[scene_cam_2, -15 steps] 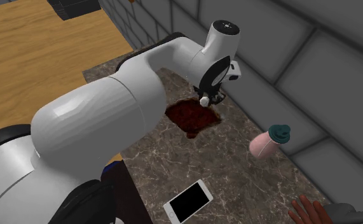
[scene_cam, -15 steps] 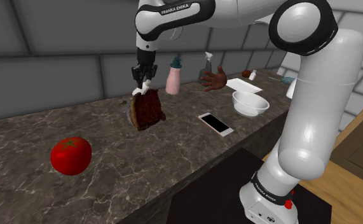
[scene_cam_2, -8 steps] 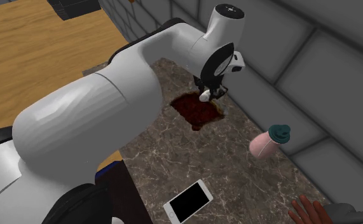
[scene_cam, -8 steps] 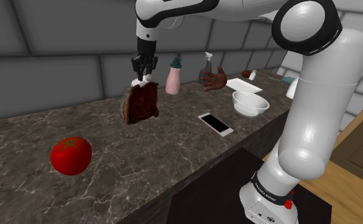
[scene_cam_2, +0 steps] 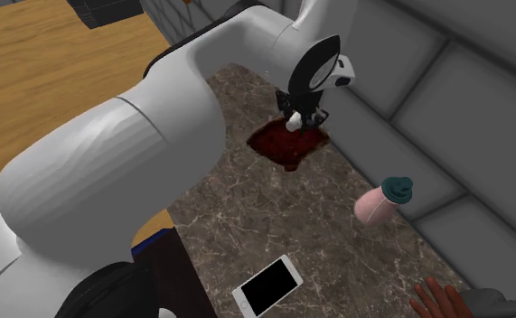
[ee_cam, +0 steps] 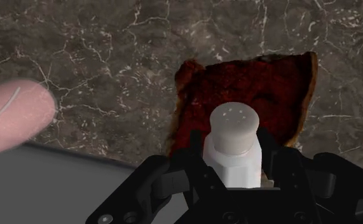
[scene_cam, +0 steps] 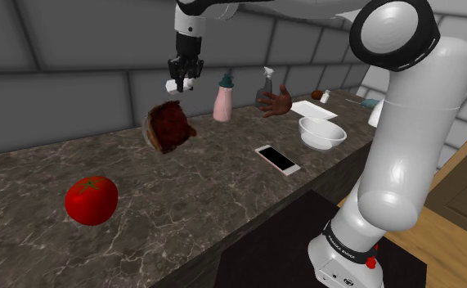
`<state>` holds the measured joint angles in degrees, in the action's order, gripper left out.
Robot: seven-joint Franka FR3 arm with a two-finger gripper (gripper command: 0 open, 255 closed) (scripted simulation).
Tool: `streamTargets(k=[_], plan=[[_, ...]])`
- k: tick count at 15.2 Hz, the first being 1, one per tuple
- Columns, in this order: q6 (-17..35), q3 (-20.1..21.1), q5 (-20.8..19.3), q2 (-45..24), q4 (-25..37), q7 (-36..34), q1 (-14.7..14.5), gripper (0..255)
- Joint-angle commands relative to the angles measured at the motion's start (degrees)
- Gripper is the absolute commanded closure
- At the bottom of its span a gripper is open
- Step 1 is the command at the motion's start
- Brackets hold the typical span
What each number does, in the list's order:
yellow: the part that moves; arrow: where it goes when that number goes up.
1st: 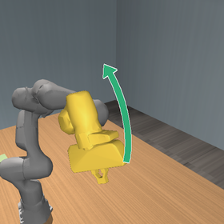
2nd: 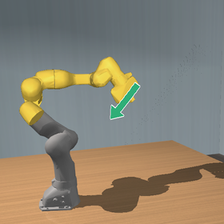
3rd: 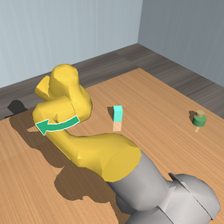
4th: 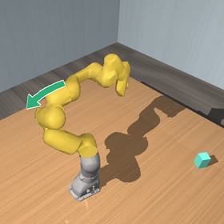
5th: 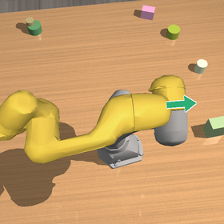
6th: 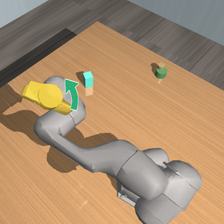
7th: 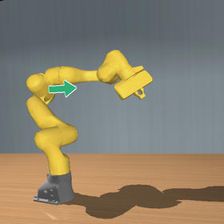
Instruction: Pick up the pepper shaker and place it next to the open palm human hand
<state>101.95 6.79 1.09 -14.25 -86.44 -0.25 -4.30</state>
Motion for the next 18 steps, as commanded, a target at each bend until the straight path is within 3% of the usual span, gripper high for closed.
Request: streamTargets(k=[1,18], plan=[[-1.69,-0.01,0.01,0.10,1.40,0.00,0.03,255],[-16.67,0.11,-0.49,-3.73,20.20,-0.73,-0.48,255]])
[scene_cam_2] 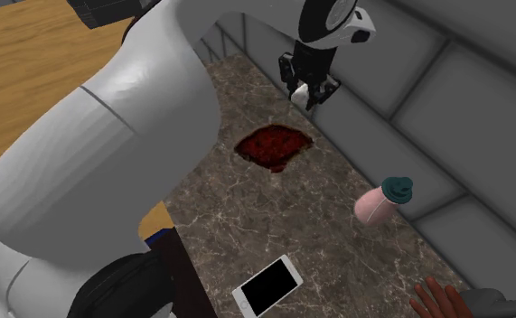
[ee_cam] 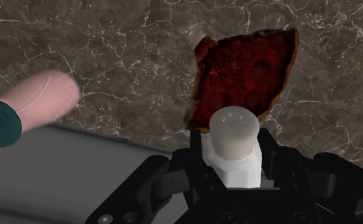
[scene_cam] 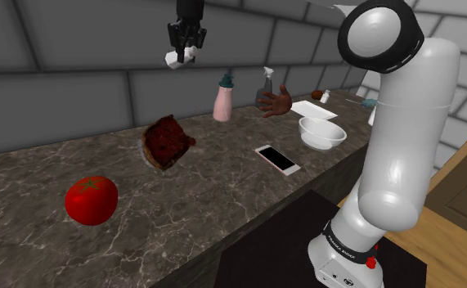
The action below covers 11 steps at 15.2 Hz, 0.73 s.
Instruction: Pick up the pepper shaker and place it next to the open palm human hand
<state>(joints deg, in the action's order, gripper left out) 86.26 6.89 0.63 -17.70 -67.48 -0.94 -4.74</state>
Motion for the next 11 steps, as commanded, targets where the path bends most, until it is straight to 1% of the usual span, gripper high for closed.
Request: streamTargets(k=[1,6,11], plan=[[-1.85,0.01,-0.07,-0.67,2.49,-0.09,-0.08,255],[-0.43,-2.08,1.02,3.35,-3.18,6.28,4.47,255],[0.01,-4.46,1.78,5.48,-6.04,12.75,8.71,255]])
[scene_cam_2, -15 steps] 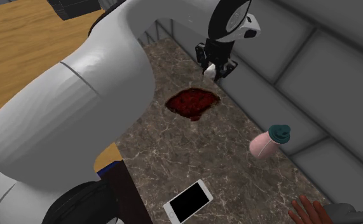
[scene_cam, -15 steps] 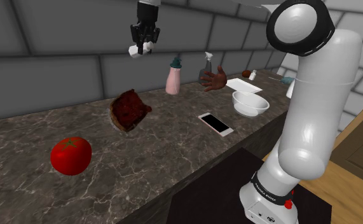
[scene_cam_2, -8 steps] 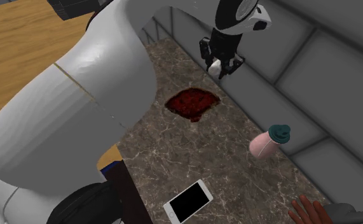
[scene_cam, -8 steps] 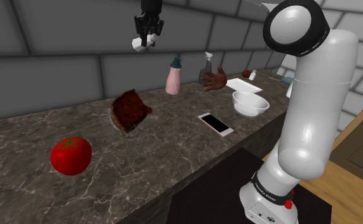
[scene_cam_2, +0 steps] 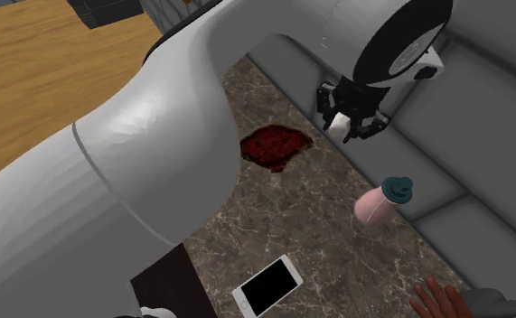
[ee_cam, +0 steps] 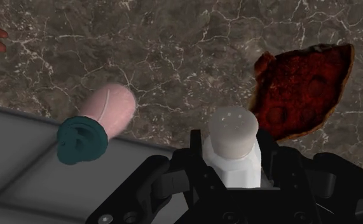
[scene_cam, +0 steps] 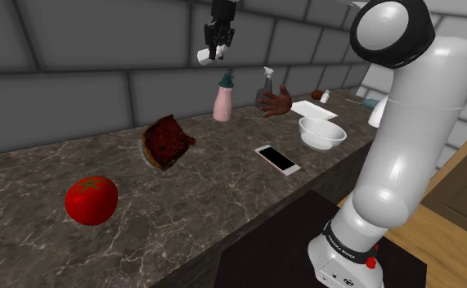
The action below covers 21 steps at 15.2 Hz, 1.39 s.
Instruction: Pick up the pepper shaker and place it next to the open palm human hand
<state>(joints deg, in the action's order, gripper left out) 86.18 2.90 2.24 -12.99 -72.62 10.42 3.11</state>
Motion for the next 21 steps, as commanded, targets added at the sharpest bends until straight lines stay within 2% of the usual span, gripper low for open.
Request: streamTargets(k=[1,7,12,17,21], plan=[[0.10,-0.96,0.30,0.99,-1.18,2.69,1.68,255],[-0.43,-3.98,0.97,0.90,-0.96,10.47,6.59,255],[-1.63,-6.39,1.58,-1.03,1.81,16.88,10.78,255],[-3.72,-8.59,2.45,-4.85,7.35,23.12,15.22,255],[-6.46,-10.02,3.44,-9.66,14.58,27.87,19.18,255]])
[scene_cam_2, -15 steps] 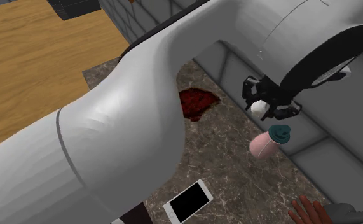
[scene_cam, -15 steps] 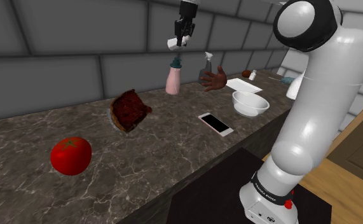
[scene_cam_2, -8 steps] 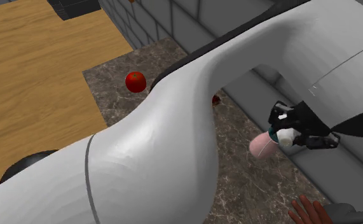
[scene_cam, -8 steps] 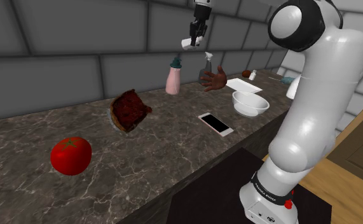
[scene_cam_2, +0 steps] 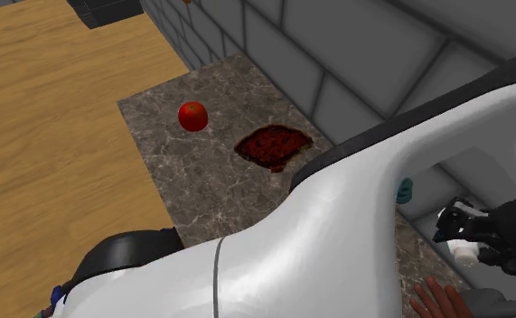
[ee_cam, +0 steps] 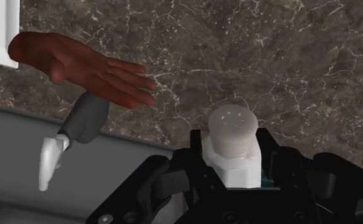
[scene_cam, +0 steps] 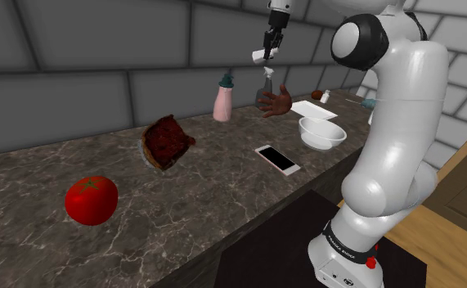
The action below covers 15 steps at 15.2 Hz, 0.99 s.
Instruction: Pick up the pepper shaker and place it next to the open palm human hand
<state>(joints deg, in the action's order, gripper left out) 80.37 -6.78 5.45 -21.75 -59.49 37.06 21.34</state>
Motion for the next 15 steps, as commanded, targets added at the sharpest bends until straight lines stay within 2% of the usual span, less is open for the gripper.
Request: streamTargets(k=[1,4,9,15], plan=[[-1.58,-0.63,0.52,-2.45,3.85,2.37,2.03,255],[-5.57,-1.27,1.62,-8.67,13.87,5.55,5.69,255],[1.24,-1.40,0.98,-4.36,2.72,5.91,4.73,255],[7.55,-1.46,0.59,-1.63,-6.33,6.19,4.08,255]])
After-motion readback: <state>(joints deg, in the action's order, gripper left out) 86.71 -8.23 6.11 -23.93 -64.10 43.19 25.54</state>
